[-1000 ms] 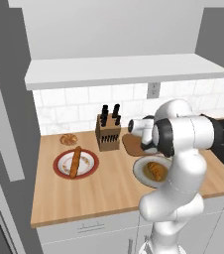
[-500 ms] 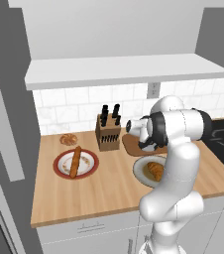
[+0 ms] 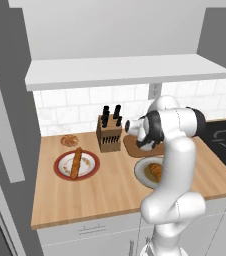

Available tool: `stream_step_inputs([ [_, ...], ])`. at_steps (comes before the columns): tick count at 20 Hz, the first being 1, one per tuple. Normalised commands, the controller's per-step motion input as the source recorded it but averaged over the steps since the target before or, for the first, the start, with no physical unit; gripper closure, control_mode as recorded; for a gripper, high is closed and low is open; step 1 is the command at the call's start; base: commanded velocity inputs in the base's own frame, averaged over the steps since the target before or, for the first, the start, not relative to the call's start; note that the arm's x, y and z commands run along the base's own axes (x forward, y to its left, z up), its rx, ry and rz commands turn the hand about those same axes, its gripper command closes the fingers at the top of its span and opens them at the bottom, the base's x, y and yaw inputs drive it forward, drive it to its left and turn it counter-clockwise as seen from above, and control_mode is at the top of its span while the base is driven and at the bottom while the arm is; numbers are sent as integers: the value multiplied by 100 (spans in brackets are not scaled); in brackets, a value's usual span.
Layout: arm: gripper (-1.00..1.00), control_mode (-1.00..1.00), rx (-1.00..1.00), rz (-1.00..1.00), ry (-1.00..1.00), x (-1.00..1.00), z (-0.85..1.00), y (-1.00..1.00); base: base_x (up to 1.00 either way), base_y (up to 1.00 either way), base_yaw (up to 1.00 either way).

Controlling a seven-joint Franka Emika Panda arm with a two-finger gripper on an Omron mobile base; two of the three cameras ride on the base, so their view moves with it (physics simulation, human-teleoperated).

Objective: From the different types of pastries on the counter, select a croissant and place it on the cutting board. Then retrieve a jar of jam from the cabinet and place it alongside the croissant on the cutting board.

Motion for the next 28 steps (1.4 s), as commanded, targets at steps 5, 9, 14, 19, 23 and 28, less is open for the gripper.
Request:
stream_step_inputs([
  [5, -100, -100, 0, 0, 0, 31, -35, 0, 0, 0, 0],
  [9, -100, -100, 0, 0, -5, 2, -9, 0, 0, 0, 0],
  [14, -100, -100, 0, 0, -26, -42, 0, 0, 0, 0, 0],
  [19, -100, -100, 0, 1, -36, -29, 1, 7, 0, 0, 0],
  [23, -100, -100, -3, 6, -34, -19, 11, 17, 0, 0, 0],
  [28, -100, -100, -1, 25, -16, -91, 18, 3, 0, 0, 0],
])
